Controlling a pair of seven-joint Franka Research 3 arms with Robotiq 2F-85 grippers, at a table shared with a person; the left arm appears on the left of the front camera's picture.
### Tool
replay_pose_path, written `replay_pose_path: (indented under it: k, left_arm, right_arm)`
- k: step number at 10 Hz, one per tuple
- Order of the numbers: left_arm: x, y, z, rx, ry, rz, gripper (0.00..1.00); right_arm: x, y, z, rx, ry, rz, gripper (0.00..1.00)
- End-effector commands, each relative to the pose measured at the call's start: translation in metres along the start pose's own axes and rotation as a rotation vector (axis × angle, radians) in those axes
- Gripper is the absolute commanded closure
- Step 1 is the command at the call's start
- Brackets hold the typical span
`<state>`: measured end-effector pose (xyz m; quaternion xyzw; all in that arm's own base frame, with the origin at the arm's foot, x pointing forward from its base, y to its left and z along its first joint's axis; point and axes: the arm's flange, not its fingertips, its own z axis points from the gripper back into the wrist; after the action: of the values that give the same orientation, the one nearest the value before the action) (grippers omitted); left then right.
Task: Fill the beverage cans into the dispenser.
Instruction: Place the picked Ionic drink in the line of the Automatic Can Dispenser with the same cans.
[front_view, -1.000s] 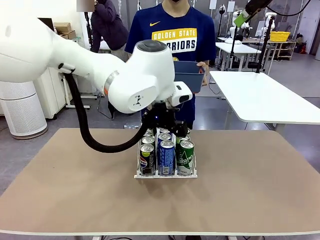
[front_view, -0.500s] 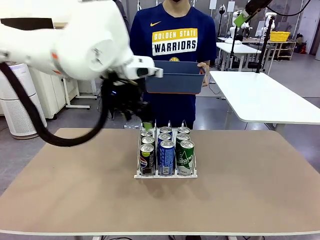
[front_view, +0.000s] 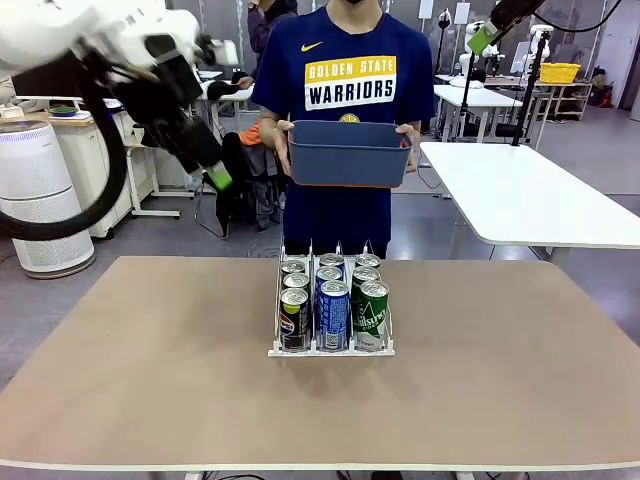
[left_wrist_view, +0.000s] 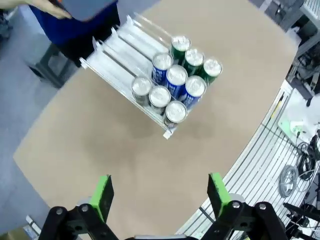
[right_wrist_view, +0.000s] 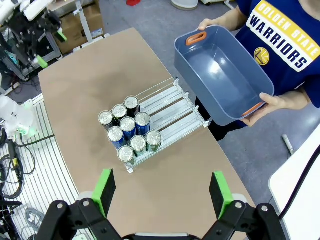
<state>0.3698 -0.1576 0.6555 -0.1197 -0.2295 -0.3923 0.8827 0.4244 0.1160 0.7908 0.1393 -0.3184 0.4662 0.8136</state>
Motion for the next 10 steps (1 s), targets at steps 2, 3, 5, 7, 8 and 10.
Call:
replay_pose_path:
  k: [2, 3, 5, 7, 8, 10]
  left_arm:
    - [0.004, 0.011, 0.039, 0.012, -0.145, -0.043, 0.0]
    - [0.008, 0.011, 0.051, 0.042, -0.148, -0.057, 0.0]
    - [0.01, 0.004, 0.057, 0.068, -0.167, -0.057, 0.0]
    - [0.011, 0.008, 0.063, 0.042, -0.146, -0.037, 0.0]
    - [0.011, 0.008, 0.063, 0.042, -0.146, -0.037, 0.0]
    - [0.011, 0.008, 0.063, 0.042, -0.146, -0.037, 0.0]
  right_arm:
    - [-0.001, 0.0, 0.0, 0.001, 0.001, -0.001, 0.0]
    - [-0.001, 0.0, 0.0, 0.001, 0.001, -0.001, 0.0]
    - [-0.001, 0.0, 0.0, 0.001, 0.001, -0.001, 0.0]
    - [-0.001, 0.0, 0.0, 0.001, 0.001, -0.001, 0.0]
    - [-0.001, 0.0, 0.0, 0.001, 0.001, -0.001, 0.0]
    - [-0.001, 0.0, 0.0, 0.001, 0.001, -0.001, 0.0]
